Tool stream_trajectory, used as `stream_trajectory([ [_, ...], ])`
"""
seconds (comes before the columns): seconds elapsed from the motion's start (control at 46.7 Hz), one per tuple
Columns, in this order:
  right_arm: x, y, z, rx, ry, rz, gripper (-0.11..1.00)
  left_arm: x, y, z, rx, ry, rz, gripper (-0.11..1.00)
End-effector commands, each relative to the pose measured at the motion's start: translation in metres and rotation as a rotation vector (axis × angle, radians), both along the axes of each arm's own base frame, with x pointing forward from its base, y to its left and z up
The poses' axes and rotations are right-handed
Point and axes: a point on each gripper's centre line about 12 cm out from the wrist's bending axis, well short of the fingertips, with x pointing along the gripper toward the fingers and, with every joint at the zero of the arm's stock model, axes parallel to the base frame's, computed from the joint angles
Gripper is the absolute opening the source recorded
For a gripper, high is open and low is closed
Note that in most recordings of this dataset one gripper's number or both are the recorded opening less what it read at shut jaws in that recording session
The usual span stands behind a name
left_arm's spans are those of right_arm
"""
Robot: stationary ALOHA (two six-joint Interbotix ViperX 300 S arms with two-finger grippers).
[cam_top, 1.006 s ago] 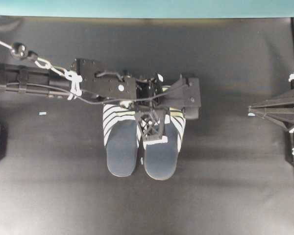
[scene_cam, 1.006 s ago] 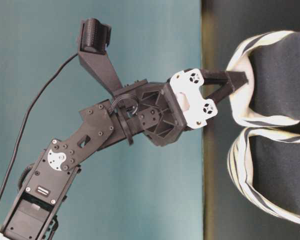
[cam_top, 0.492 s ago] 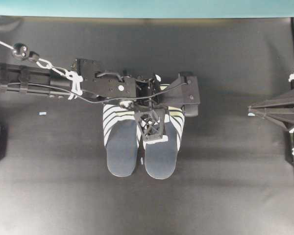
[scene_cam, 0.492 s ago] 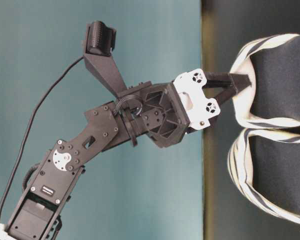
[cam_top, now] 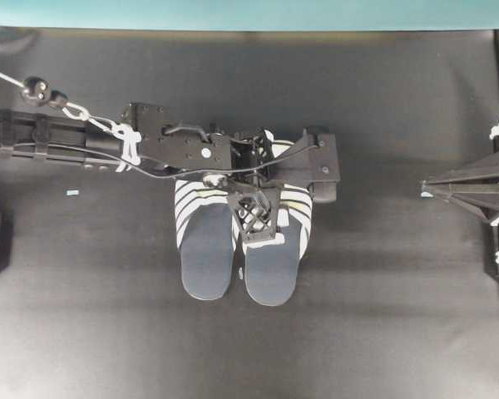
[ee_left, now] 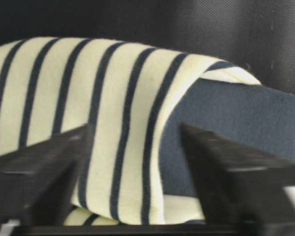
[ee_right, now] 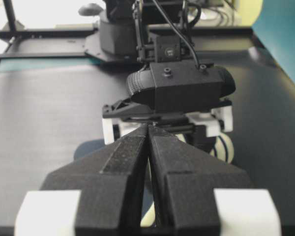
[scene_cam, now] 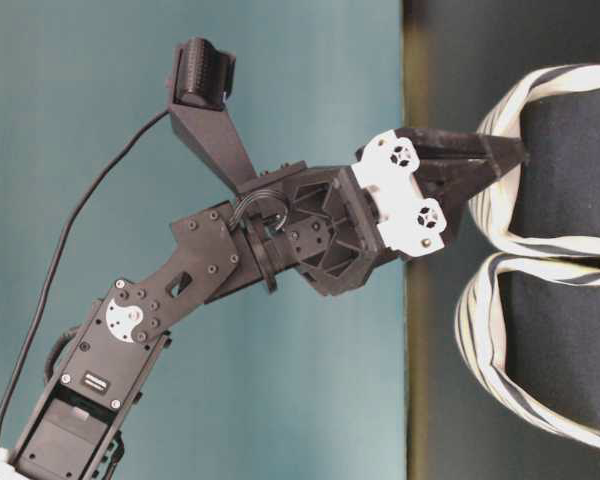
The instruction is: Arrange the slippers with the left arm.
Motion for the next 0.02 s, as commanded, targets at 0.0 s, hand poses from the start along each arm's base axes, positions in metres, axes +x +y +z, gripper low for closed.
stream_trajectory([
  [0.0, 0.0010, -0.0014, 0.0030, 0.009, -0.012, -0.009, 0.01, 0.0016, -0.0020, 0.0051, 0.005, -0.013, -0.009, 0.81],
])
